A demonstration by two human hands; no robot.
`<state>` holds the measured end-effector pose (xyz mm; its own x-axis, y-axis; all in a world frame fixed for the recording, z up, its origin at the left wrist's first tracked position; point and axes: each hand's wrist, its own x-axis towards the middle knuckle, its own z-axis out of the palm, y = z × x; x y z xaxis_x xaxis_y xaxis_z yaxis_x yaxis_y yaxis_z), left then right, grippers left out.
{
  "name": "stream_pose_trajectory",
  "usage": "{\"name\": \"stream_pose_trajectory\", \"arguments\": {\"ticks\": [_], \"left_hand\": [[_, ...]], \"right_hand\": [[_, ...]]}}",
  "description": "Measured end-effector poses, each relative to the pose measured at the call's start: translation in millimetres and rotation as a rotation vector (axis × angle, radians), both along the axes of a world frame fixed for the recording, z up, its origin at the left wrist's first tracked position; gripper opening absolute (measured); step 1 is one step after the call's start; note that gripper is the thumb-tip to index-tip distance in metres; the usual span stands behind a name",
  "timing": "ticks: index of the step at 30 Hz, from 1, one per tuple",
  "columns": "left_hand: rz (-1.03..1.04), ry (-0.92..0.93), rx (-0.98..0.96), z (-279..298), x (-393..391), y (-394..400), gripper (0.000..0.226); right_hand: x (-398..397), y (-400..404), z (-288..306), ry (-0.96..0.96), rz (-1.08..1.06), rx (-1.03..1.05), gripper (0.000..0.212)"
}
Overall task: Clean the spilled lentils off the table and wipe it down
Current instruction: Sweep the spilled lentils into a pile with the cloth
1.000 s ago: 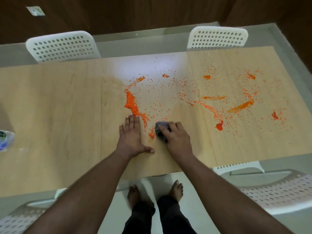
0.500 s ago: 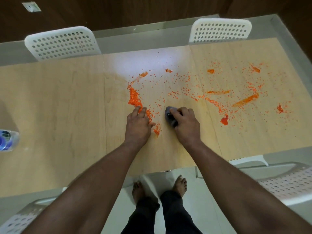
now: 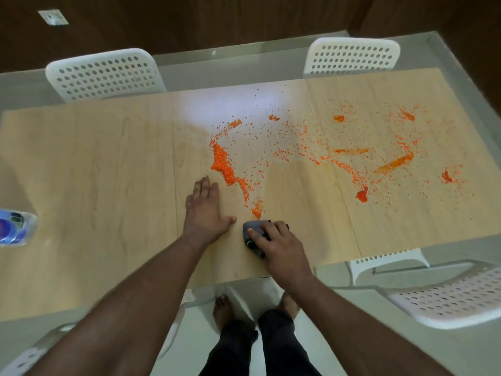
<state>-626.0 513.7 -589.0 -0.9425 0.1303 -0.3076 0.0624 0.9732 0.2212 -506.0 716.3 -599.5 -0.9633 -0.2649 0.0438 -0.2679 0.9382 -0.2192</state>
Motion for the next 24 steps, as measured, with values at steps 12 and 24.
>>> {"name": "stream_pose_trajectory", "arguments": {"ticks": [12,24], "left_hand": [[-0.013,0.053,0.077,-5,-10,-11,0.084],[-0.104,0.147,0.324,-4,-23,-4,0.022]], "right_hand": [[-146,-2,21,-0.078,-0.398,-0.125,0.046],[-78,-10,8,-0.033,-0.386,-0.134,0.063]]}}
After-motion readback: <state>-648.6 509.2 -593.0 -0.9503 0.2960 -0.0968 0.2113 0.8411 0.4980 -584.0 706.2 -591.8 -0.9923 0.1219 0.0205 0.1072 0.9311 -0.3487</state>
